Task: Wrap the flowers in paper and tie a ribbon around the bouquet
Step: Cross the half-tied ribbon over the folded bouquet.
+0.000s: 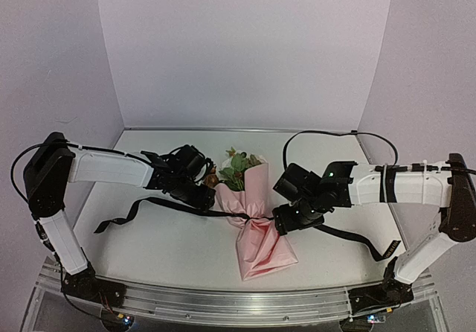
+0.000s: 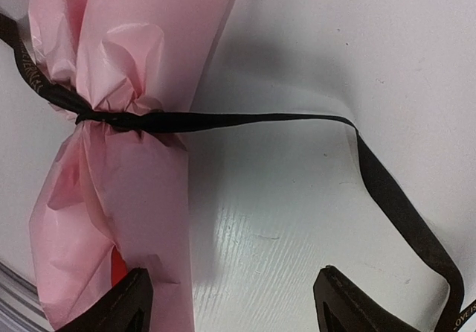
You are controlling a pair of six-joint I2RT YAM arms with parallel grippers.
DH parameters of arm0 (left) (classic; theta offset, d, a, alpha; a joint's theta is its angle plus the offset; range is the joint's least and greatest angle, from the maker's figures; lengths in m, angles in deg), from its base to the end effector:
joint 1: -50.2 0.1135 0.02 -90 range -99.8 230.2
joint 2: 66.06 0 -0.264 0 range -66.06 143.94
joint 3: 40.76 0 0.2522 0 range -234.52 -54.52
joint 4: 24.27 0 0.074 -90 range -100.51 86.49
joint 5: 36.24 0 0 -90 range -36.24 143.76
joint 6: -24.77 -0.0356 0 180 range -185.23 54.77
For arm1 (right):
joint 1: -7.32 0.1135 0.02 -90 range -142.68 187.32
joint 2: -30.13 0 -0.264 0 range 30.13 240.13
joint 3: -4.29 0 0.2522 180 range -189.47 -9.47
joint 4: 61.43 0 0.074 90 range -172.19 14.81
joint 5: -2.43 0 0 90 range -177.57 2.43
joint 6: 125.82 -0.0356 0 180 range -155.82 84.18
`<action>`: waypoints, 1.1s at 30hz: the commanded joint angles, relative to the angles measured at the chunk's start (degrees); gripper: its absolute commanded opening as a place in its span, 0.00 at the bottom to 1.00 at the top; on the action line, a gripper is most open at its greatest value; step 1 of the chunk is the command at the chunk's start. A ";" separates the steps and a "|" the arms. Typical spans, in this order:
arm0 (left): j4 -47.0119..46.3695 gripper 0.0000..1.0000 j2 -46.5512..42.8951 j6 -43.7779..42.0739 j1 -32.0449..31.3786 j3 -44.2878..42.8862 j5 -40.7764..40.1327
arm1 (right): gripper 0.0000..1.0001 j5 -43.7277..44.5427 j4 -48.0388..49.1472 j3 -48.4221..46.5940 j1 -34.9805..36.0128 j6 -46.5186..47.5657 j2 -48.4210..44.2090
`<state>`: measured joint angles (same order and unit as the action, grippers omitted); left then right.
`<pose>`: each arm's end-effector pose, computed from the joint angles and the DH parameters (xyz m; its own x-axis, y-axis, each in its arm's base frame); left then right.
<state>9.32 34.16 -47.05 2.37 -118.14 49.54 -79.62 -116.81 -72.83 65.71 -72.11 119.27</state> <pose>0.2435 -0.2649 0.1842 -0.7535 0.3684 -0.5445 0.5018 0.8574 -0.1143 0.1639 0.2569 0.2241 -0.8728 -0.2997 -0.3853 -0.3710 0.9202 0.1245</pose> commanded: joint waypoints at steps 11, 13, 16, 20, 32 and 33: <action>3.65 0.76 -1.42 -18.87 10.13 1.29 3.24 | 0.78 3.93 0.20 5.36 0.84 3.48 -4.54; 2.59 0.77 -0.21 -20.24 11.74 0.93 6.05 | 0.79 4.26 0.23 5.79 0.83 4.23 -5.55; 2.97 0.77 2.47 -21.08 13.16 -0.83 8.32 | 0.80 5.09 0.23 6.64 0.77 4.85 -7.28; 5.44 0.78 5.84 -20.93 13.63 -2.93 12.65 | 0.82 6.76 0.24 7.72 0.62 5.58 -9.56; 5.45 0.68 8.51 -11.90 9.42 0.65 15.88 | 0.82 8.97 0.24 9.15 -0.45 5.60 -11.74; 5.55 0.63 8.62 -11.01 8.24 1.02 14.87 | 0.82 9.19 0.23 9.03 -0.46 5.66 -11.68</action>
<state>13.39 41.48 -62.89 14.66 -118.91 63.65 -73.27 -116.57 -64.00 65.55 -67.00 108.89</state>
